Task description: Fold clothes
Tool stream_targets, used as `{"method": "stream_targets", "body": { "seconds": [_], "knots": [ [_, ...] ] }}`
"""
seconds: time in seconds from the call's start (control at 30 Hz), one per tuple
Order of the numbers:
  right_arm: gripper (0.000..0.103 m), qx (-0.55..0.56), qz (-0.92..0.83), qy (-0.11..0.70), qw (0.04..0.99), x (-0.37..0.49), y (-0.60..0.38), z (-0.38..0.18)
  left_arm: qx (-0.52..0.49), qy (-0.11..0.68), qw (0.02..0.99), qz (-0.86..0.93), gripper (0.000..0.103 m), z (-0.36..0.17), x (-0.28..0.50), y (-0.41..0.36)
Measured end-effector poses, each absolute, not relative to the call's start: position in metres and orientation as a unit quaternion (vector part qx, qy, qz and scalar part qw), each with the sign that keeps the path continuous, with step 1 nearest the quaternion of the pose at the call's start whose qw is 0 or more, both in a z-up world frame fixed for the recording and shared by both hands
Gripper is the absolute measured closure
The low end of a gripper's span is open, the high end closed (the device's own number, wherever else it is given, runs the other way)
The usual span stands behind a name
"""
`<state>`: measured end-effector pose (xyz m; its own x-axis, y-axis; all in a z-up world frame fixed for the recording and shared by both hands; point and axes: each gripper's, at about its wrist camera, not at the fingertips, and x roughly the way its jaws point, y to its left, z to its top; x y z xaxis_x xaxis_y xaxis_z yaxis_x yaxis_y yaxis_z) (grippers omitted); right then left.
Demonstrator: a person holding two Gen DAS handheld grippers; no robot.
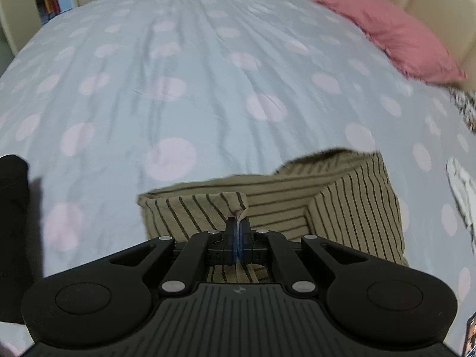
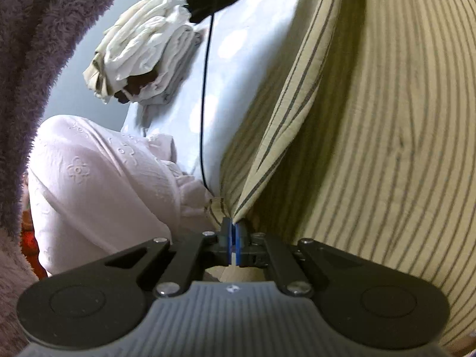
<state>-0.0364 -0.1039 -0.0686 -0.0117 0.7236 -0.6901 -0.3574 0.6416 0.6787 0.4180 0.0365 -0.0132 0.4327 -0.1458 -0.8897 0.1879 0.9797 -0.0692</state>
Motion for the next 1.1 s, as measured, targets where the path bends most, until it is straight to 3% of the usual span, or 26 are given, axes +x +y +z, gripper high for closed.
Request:
{"method": "stream_targets", "body": {
  "seconds": [0.4, 0.43, 0.5, 0.57, 0.6, 0.83, 1.1],
  "knots": [
    [0.099, 0.153, 0.341, 0.623, 0.687, -0.035, -0.127, -0.09, 0.061, 0.563, 0.816, -0.112, 0.102, -0.065, 0.433, -0.006],
    [0.096, 0.149, 0.337, 0.624, 0.689, -0.036, -0.128, -0.091, 0.057, 0.56, 0.818, -0.117, 0.101, -0.064, 0.432, -0.005],
    [0.094, 0.143, 0.331, 0.624, 0.693, -0.036, -0.13, -0.091, 0.047, 0.553, 0.822, -0.126, 0.088, -0.06, 0.431, -0.003],
    [0.075, 0.132, 0.323, 0.62, 0.703, -0.036, -0.131, -0.088, 0.035, 0.538, 0.83, -0.142, 0.078, -0.047, 0.429, 0.002],
    [0.072, 0.124, 0.319, 0.614, 0.711, -0.036, -0.131, -0.085, 0.031, 0.531, 0.834, -0.148, 0.077, -0.039, 0.428, 0.005],
    [0.071, 0.117, 0.321, 0.603, 0.721, -0.031, -0.126, -0.079, 0.015, 0.496, 0.86, -0.122, 0.072, -0.001, 0.425, 0.059],
    [0.071, 0.12, 0.328, 0.609, 0.712, -0.024, -0.118, -0.084, -0.051, 0.478, 0.875, -0.06, 0.072, -0.039, 0.431, 0.124]
  ]
}}
